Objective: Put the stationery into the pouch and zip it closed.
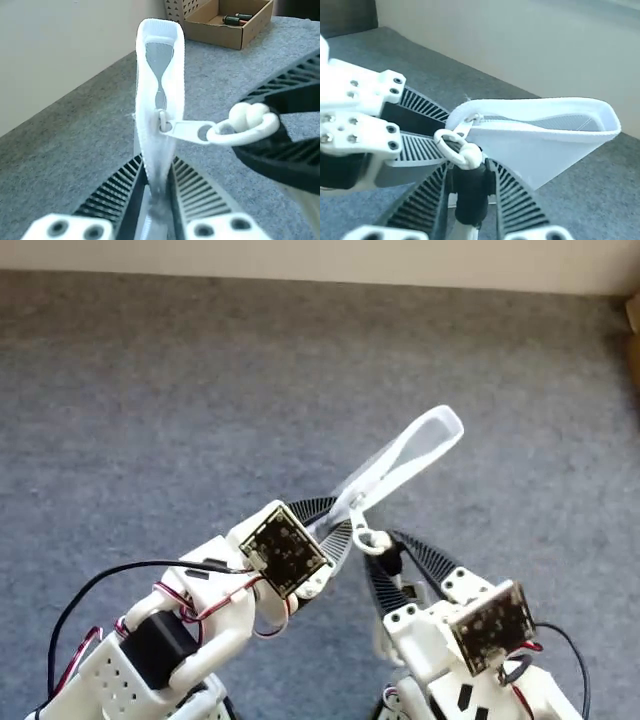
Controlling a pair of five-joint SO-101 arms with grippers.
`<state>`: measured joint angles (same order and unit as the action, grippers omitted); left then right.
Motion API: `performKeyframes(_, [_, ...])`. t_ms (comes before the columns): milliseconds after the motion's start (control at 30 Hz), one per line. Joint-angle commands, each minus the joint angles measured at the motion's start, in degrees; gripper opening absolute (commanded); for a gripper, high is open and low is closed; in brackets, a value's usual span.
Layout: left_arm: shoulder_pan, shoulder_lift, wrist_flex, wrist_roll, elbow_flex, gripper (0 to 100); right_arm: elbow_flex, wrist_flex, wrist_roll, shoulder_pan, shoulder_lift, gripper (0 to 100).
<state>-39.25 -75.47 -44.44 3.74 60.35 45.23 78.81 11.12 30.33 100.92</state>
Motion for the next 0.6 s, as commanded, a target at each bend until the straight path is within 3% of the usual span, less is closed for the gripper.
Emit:
performKeyframes(0, [-0.48,-0.22,1.23,0.7,-0.22,1,-6.55,2.59,-2.37,5.32,-6.11,0.5])
performKeyframes(200, [-0.48,-0.22,1.23,3.96,1.45,1,-17.27,5.76,-6.51,11.82,-10.95,0.5])
performKeyframes(567, [4.0,-0.22,1.14,3.96,2.33,0,-20.79,-3.56,-11.69,10.24,-13.23,0.5])
